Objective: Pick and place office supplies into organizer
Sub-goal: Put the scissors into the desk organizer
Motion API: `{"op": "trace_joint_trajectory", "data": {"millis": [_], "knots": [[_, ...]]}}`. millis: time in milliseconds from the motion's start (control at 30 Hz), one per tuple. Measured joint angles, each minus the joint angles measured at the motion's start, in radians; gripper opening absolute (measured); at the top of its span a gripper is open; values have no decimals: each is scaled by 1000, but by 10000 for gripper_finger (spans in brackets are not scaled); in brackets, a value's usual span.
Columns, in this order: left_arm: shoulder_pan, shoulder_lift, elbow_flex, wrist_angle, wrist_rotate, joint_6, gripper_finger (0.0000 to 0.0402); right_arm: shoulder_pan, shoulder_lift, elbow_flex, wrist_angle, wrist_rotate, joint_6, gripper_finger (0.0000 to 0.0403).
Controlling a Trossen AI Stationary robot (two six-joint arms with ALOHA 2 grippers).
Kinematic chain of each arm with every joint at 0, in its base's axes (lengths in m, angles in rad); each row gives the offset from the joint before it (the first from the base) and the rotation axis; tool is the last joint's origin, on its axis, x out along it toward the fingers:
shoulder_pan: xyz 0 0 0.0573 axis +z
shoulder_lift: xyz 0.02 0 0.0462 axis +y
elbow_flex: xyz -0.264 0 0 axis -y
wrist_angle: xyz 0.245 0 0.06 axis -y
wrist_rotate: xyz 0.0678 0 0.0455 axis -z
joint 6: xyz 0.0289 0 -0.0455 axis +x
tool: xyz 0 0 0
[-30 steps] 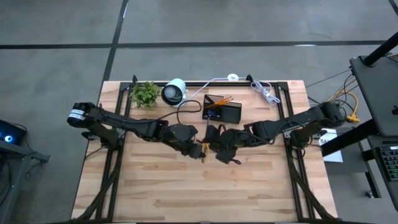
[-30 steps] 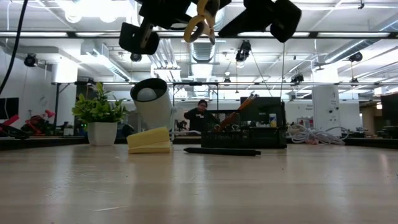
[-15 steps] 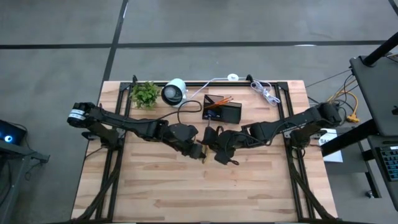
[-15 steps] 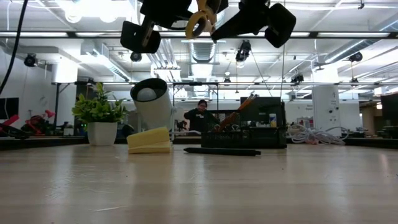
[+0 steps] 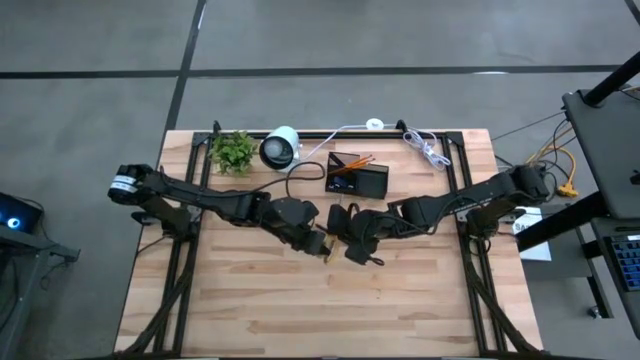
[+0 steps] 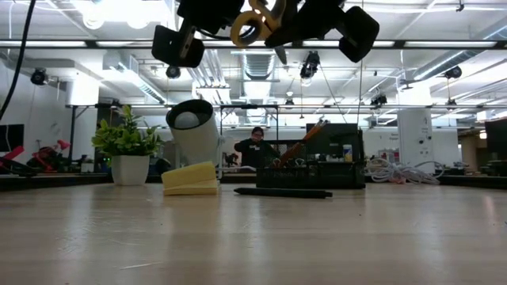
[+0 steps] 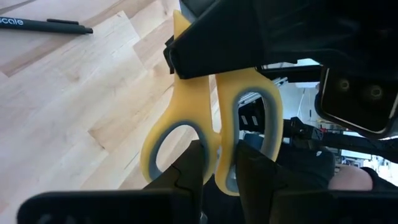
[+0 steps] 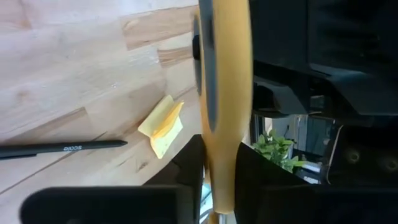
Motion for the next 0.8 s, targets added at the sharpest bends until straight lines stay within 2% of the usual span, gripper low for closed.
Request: {"op": "trace_joint_trajectory", "data": {"millis": [100,167,300,500,800], "knots": [[1,0,0,2,1,1,45,0,0,0,0,0,1,33],[1,0,0,2,8,0,15,1,0,0,-1,-3,-1,27],[1,0,0,1,7,0,11,1,0,0,0,2,0,25],[3,0,0,5,1,25,50,1,0,0,2,19,2,24],[24,-2,0,13,-7,159,129,1,-7,-1,-21,61,66,24]]}}
